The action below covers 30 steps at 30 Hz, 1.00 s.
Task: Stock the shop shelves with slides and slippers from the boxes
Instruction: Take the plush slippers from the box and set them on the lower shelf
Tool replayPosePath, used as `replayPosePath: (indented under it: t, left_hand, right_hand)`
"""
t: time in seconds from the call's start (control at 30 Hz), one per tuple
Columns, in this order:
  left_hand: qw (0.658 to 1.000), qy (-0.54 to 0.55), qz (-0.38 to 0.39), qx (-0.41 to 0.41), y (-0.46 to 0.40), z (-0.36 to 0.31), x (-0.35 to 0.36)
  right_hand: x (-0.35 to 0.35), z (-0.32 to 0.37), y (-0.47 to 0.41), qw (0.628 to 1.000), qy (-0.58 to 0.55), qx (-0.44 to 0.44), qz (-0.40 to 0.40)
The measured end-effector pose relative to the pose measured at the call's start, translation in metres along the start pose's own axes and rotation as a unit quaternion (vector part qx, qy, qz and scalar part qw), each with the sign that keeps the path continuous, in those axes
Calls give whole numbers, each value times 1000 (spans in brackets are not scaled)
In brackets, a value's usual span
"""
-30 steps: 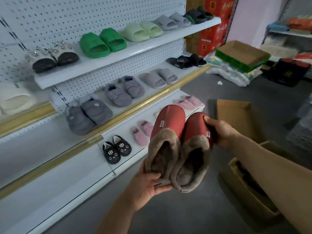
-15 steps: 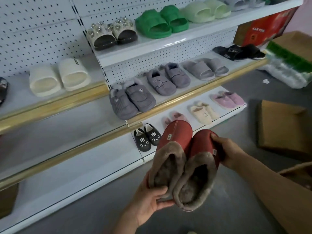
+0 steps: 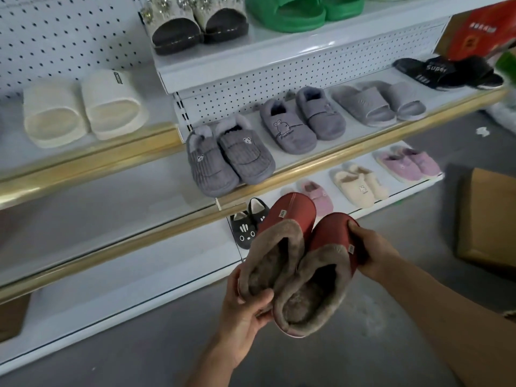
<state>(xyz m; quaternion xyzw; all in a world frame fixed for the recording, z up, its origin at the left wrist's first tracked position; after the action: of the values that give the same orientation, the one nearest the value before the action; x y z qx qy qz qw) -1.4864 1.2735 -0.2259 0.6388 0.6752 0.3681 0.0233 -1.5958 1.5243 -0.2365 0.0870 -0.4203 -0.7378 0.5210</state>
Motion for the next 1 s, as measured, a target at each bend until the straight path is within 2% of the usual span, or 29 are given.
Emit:
replayPosePath:
  t: [0.1,0.23,0.3,0.4,0.53,0.67,0.83,1.0]
  left_hand:
    - [999,50,-10,7,-12,0,3]
    - [984,90,-139,65,-35,9,-12]
    - [981,80,-160,69,-45,13,-26]
    - [990,53,-122,55,-57,11,-53]
    - [998,41,-27,-25,-79,11,-96]
    - [995,0,23,-94,-105,3,-152]
    - [984,-76,108,-122,-128,-26,-211]
    - [969,-111,124,-183,-154,-42,-269]
  right_hand:
    - [10,-6,-22,1000,9,-16,-23]
    - [20,-28,-44,999,26,-20,-35]
    - [25,-41,-52,999,17,-2,-32]
    - [34,-57,-60,999,0,40,-26]
    - [51,-78,-60,997,-27,63,-21]
    - [76,-114,-55,996,-57,59,-27]
    - [117,-166,-50,998,-25,64,0]
    - [144,-218,-68,996,-68,51,-1]
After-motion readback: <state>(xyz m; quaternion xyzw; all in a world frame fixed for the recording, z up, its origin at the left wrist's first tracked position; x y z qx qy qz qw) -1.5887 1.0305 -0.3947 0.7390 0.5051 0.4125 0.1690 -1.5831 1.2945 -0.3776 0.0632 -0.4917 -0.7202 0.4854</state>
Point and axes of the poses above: each hand's wrist, its own y-axis away from the middle knuckle, its own x-axis out of the palm, z = x × y, the point moved 5 cm from there along -y, towards the middle knuckle, and after that the axes turned 4 degrees about -y, right-handed, at the moved point
